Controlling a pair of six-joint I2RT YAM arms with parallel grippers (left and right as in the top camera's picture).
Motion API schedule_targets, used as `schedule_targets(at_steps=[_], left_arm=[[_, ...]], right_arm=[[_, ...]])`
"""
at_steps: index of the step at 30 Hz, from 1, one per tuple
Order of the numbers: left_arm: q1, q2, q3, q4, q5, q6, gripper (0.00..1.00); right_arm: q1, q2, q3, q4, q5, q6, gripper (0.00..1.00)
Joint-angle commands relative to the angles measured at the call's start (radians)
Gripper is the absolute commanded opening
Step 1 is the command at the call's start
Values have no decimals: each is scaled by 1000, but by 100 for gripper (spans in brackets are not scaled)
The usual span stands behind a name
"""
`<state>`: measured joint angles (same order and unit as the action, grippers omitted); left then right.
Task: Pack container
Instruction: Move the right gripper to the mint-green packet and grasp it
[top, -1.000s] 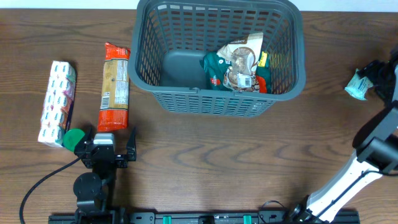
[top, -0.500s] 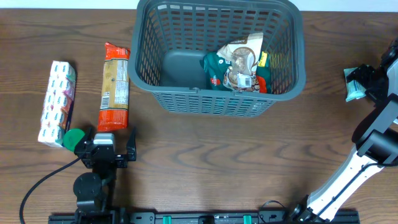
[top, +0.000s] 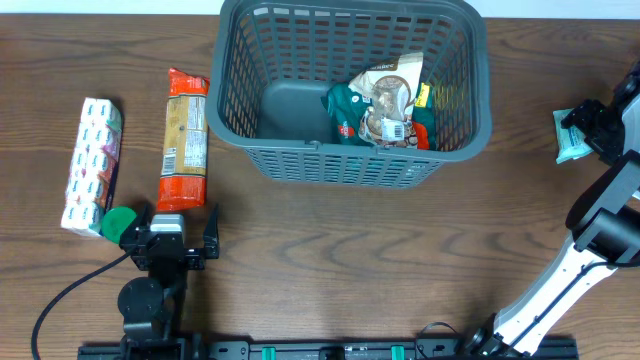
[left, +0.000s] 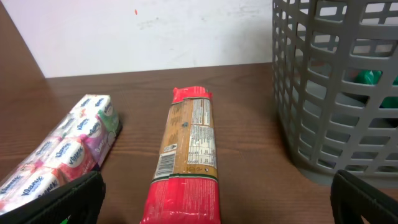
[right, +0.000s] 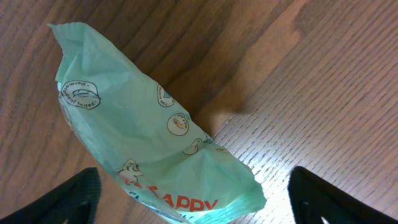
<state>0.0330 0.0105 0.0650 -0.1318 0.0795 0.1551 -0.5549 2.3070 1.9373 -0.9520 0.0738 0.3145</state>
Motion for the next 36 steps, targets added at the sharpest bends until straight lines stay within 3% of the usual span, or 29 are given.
schedule_targets(at_steps=[1,5,13,14,16,18,19,36], left_arm=[[5,-6,-25,-10,10,6,99],[5,-5,-25,-10,11,6,98],[5,-5,-25,-10,10,6,99],[5,-6,-25,-10,10,6,99],[5,-6,-25,-10,10,6,99],[5,-6,-25,-10,11,6,99],[5,-6,-25,-10,10,6,99],[5,-5,-25,-10,10,6,99]], right_arm=[[19,20,-10,2,-11,-17,88],[19,53,-12,-2,-15,-18,96],[21,128,-17,-8,-64,-167,96],[21,131,-17,-9,-68,-188,91],[22,139,-17,-9,-69,-217,68],[24,140,-17,-8,-81,-234,7],[25,140,-17,-9,-83,-233,1],[145,53,-16,-92,-93,-216,1]])
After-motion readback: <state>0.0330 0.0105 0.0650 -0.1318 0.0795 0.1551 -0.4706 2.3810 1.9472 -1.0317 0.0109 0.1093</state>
